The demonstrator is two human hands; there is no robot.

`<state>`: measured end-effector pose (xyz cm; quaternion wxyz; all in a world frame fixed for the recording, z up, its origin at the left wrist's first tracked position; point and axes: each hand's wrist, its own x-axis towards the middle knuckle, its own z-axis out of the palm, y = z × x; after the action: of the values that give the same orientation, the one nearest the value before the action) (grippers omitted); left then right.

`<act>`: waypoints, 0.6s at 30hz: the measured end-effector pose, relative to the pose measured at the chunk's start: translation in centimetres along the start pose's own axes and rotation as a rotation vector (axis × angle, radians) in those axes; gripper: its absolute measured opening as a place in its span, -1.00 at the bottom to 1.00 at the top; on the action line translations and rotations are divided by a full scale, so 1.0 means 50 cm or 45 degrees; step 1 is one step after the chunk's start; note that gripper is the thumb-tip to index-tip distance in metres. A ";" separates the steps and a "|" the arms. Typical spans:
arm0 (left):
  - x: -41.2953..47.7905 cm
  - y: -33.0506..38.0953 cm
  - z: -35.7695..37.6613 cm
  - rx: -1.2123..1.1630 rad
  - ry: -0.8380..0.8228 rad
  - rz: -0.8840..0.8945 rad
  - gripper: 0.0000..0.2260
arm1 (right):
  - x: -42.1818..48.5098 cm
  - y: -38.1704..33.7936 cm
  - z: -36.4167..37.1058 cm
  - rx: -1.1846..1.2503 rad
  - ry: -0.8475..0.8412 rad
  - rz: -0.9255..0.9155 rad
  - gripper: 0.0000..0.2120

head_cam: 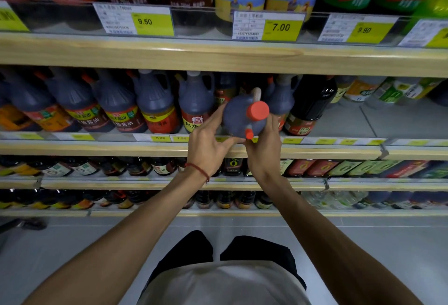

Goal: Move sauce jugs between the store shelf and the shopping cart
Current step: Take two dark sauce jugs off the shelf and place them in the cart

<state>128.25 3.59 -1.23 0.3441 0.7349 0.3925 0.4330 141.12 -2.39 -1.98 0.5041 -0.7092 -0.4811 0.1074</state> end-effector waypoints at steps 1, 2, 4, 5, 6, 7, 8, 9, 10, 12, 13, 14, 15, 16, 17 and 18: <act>0.005 -0.009 0.005 -0.021 -0.008 -0.012 -0.21 | 0.004 0.003 0.002 -0.024 -0.005 0.014 -0.43; 0.011 -0.019 0.010 -0.039 -0.027 -0.017 -0.20 | 0.008 0.010 0.006 -0.032 -0.010 0.023 -0.45; 0.028 -0.046 0.017 -0.075 -0.098 -0.022 -0.17 | 0.014 0.022 0.014 -0.030 -0.018 0.052 -0.49; 0.035 -0.057 0.021 -0.093 -0.136 -0.037 -0.16 | 0.016 0.025 0.017 -0.036 -0.026 0.071 -0.50; 0.042 -0.065 0.024 -0.106 -0.169 -0.055 -0.16 | 0.018 0.033 0.022 -0.032 -0.032 0.083 -0.49; 0.047 -0.072 0.028 -0.112 -0.190 -0.071 -0.16 | 0.019 0.034 0.024 -0.026 -0.044 0.097 -0.47; 0.051 -0.077 0.032 -0.115 -0.196 -0.085 -0.15 | 0.019 0.039 0.027 0.004 -0.056 0.102 -0.45; 0.054 -0.082 0.037 -0.119 -0.188 -0.100 -0.15 | 0.018 0.039 0.029 0.040 -0.075 0.115 -0.42; 0.057 -0.088 0.042 -0.134 -0.172 -0.117 -0.15 | 0.019 0.039 0.029 0.094 -0.095 0.128 -0.41; 0.061 -0.092 0.050 -0.191 -0.127 -0.162 -0.17 | 0.021 0.043 0.031 0.185 -0.129 0.189 -0.38; 0.064 -0.094 0.053 -0.223 -0.099 -0.187 -0.19 | 0.023 0.044 0.030 0.204 -0.143 0.217 -0.35; 0.066 -0.093 0.056 -0.253 -0.079 -0.206 -0.23 | 0.025 0.051 0.032 0.218 -0.163 0.228 -0.31; 0.067 -0.091 0.058 -0.276 -0.063 -0.222 -0.25 | 0.025 0.056 0.032 0.222 -0.189 0.225 -0.27; 0.067 -0.091 0.060 -0.290 -0.050 -0.233 -0.27 | 0.025 0.060 0.031 0.218 -0.217 0.212 -0.24; 0.068 -0.092 0.062 -0.297 -0.044 -0.241 -0.27 | 0.025 0.057 0.027 0.205 -0.244 0.201 -0.23; 0.068 -0.092 0.064 -0.306 -0.048 -0.245 -0.27 | 0.026 0.060 0.026 0.183 -0.259 0.195 -0.22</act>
<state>130.97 8.13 -5.12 0.4768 0.6553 0.4001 0.4281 142.68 -0.68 -4.60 0.4926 -0.6914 -0.4651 0.2510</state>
